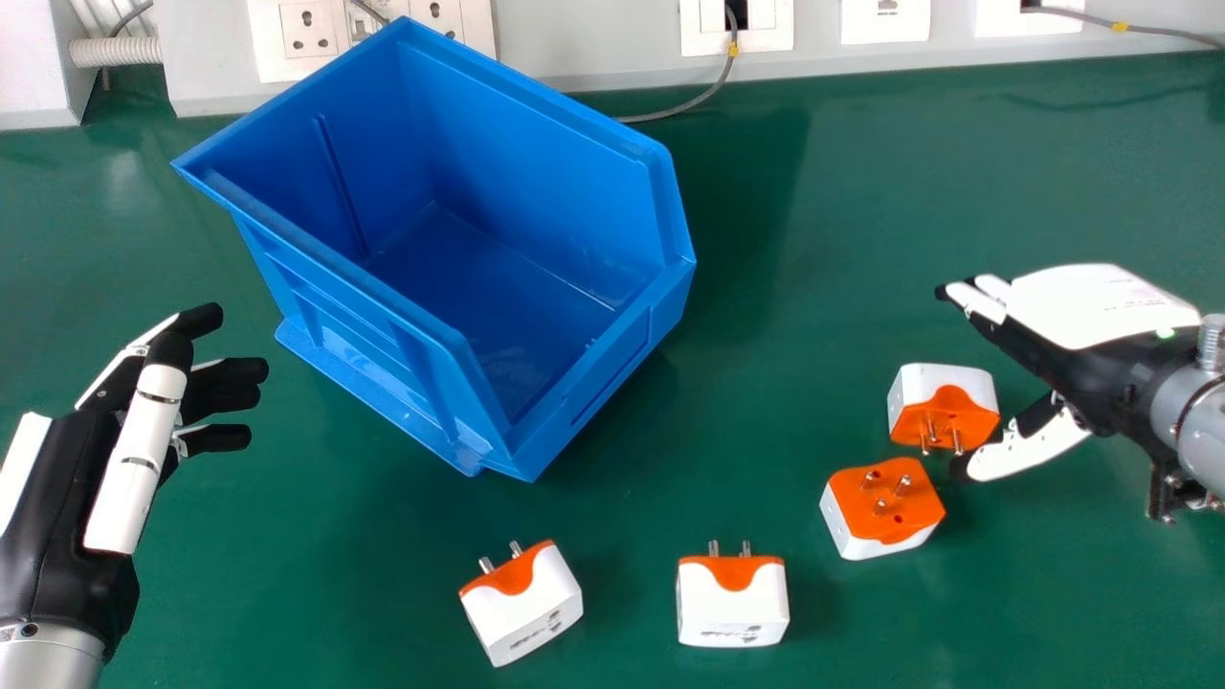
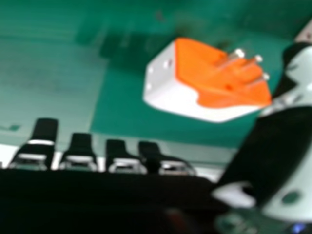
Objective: Pick all objects and put in blue box
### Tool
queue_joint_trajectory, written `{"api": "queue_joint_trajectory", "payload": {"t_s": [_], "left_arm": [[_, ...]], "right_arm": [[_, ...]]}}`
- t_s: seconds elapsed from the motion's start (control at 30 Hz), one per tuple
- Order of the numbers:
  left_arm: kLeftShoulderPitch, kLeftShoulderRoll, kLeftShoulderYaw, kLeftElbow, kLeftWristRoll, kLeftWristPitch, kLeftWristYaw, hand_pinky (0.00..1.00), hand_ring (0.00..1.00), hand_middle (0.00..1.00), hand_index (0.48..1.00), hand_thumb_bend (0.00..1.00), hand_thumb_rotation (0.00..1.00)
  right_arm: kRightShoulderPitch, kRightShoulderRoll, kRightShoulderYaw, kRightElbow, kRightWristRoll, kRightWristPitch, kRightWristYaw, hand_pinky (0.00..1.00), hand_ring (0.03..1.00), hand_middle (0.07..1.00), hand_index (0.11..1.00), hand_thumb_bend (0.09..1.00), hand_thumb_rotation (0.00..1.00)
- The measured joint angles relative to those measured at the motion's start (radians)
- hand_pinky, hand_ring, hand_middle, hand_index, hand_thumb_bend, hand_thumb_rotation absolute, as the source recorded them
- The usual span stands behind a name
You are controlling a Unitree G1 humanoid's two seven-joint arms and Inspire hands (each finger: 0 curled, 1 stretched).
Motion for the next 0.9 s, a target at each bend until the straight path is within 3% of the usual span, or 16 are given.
{"api": "queue_joint_trajectory", "payload": {"t_s": [0.63, 0.9], "left_arm": [[0.000, 0.004, 0.002, -0.005, -0.001, 0.009, -0.001, 0.68, 0.73, 0.72, 0.838, 0.46, 0.96], [0.001, 0.007, 0.003, -0.019, -0.001, 0.013, -0.001, 0.68, 0.73, 0.72, 0.837, 0.45, 0.96]], "right_arm": [[-0.076, 0.019, 0.058, 0.112, -0.028, -0.038, -0.036, 0.88, 0.963, 0.991, 0.948, 0.513, 0.46], [-0.084, 0.039, 0.071, 0.133, -0.042, -0.035, -0.051, 0.88, 0.961, 0.990, 0.945, 0.503, 0.44]]}}
